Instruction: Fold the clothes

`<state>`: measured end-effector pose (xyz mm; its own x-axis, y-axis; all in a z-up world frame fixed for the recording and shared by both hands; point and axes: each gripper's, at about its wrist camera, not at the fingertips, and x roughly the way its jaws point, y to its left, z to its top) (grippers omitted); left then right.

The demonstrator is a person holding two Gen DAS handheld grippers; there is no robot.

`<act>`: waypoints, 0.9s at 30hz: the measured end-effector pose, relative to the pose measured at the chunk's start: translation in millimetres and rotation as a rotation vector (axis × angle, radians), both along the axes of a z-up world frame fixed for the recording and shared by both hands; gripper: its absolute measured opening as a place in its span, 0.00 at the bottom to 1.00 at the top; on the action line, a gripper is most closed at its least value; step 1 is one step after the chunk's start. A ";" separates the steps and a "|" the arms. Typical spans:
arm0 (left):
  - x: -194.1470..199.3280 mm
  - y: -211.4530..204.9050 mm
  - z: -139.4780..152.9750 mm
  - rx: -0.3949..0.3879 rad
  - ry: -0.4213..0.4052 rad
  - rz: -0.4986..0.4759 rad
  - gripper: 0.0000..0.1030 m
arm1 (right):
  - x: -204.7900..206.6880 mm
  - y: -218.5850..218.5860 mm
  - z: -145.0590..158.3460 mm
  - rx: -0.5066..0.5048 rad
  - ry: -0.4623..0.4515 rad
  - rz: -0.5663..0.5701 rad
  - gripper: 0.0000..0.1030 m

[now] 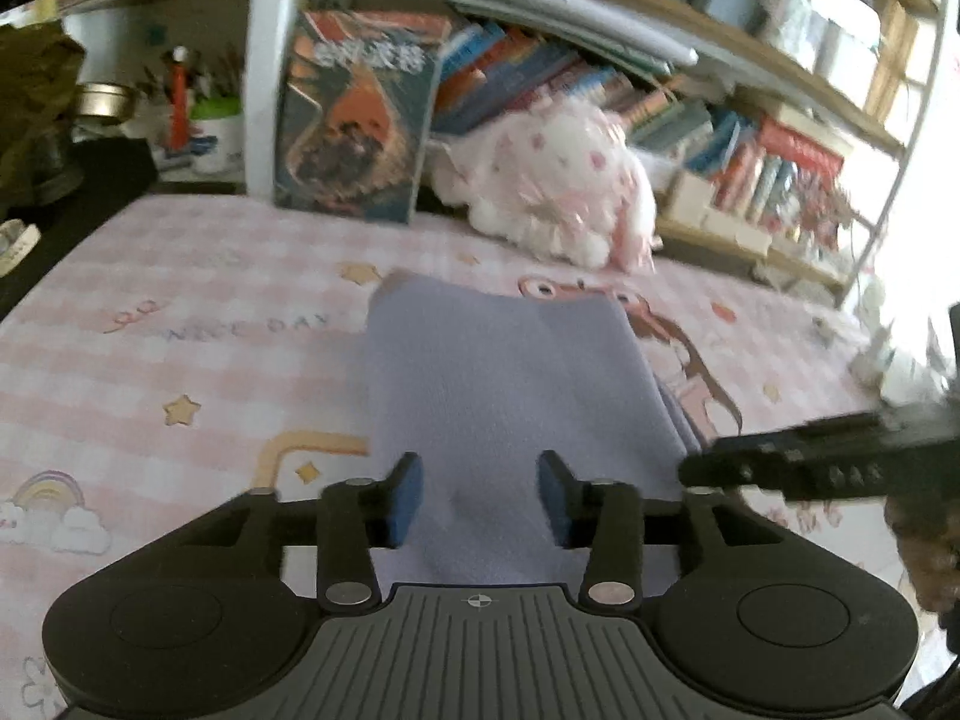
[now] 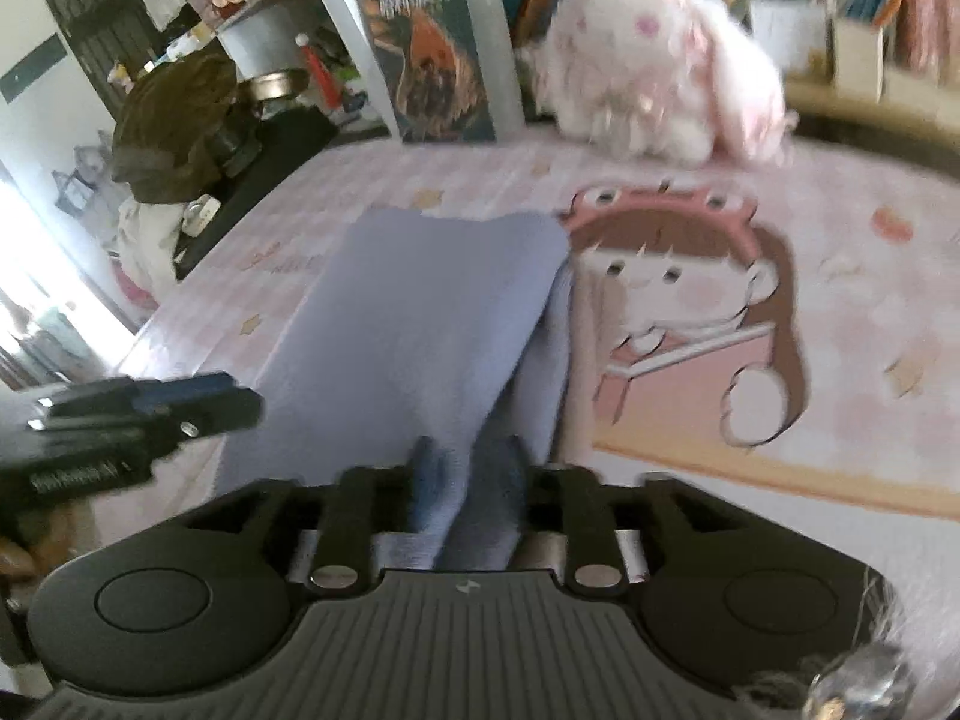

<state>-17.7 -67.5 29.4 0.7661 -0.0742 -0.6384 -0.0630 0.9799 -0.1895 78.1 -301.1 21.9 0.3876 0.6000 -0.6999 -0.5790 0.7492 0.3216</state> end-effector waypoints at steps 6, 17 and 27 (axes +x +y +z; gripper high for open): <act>10.5 23.5 -7.1 -0.060 0.072 0.036 0.76 | 2.2 -10.6 -3.0 -0.052 0.022 -0.067 0.69; 31.2 55.5 -50.4 -0.422 0.192 0.054 0.77 | 17.0 -19.1 -34.2 0.087 0.311 -0.190 0.68; 35.1 52.4 -48.3 -0.417 0.205 0.068 0.57 | 12.1 -0.3 -27.4 0.073 0.262 -0.181 0.32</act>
<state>17.4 -15.1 -18.9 0.6394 -0.3109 -0.7032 -0.2015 0.8149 -0.5435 90.2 -301.4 -5.5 0.3052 0.5901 -0.7474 -0.3287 0.8019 0.4989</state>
